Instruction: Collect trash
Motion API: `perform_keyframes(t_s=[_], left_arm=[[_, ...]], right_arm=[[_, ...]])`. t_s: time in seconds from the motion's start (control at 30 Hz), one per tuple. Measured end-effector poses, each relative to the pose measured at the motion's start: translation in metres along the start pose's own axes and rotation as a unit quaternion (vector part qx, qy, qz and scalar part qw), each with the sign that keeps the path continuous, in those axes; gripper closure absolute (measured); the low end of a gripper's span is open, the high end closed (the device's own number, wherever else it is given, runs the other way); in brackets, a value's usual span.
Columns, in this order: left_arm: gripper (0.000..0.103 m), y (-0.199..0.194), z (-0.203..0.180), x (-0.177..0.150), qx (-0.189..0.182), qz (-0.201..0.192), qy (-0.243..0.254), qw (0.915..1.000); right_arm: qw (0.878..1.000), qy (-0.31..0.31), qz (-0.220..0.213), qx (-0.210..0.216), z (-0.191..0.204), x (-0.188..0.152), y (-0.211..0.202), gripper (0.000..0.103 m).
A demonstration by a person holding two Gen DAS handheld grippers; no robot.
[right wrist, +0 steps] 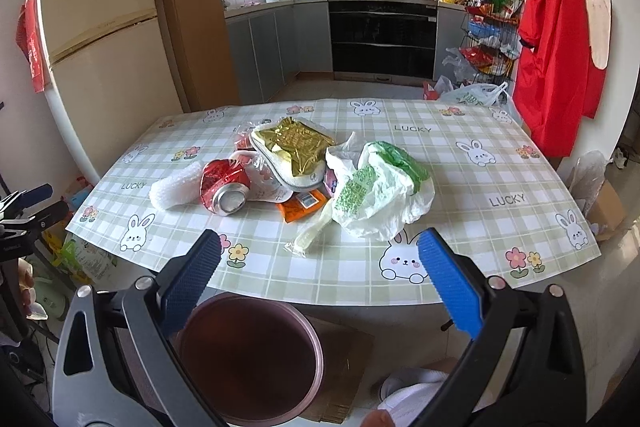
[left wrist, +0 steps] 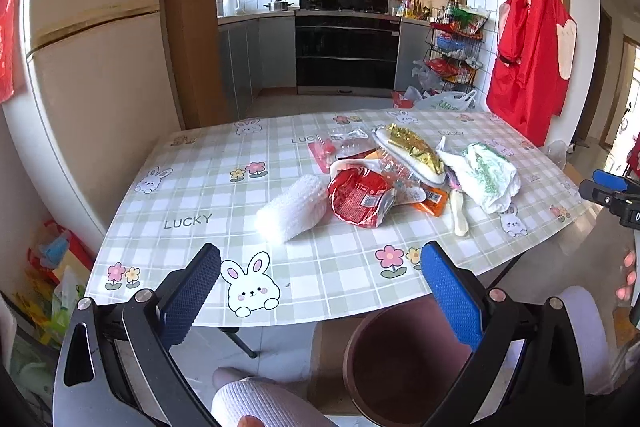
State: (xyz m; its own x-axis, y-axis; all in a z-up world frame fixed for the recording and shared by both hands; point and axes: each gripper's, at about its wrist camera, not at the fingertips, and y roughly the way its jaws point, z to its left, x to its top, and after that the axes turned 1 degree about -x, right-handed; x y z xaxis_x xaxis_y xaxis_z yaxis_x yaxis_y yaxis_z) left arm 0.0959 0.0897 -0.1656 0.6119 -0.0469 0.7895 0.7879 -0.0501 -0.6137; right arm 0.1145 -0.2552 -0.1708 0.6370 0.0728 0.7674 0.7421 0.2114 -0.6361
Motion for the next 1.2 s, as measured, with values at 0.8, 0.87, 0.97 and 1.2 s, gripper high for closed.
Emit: perform_keyframes(t_s=[0.8, 0.87, 0.97, 1.2], left_arm=[[0.021, 0.195, 0.041, 0.033, -0.005, 0.101, 0.102, 0.9897], [0.021, 0.209, 0.046, 0.035, -0.006, 0.106, 0.089, 0.9904], [0.021, 0.226, 0.058, 0.034, -0.018, 0.119, 0.057, 0.9911], [0.025, 0.256, 0.057, 0.018, -0.021, 0.162, 0.065, 0.9845]], right_arm=[[0.997, -0.014, 0.065, -0.046, -0.037, 0.006, 0.108, 0.006], [0.997, -0.003, 0.069, -0.046, -0.043, 0.008, 0.114, 0.006], [0.996, 0.015, 0.071, -0.043, -0.050, 0.012, 0.122, 0.006], [0.996, 0.001, 0.086, -0.036, -0.042, 0.016, 0.141, 0.006]])
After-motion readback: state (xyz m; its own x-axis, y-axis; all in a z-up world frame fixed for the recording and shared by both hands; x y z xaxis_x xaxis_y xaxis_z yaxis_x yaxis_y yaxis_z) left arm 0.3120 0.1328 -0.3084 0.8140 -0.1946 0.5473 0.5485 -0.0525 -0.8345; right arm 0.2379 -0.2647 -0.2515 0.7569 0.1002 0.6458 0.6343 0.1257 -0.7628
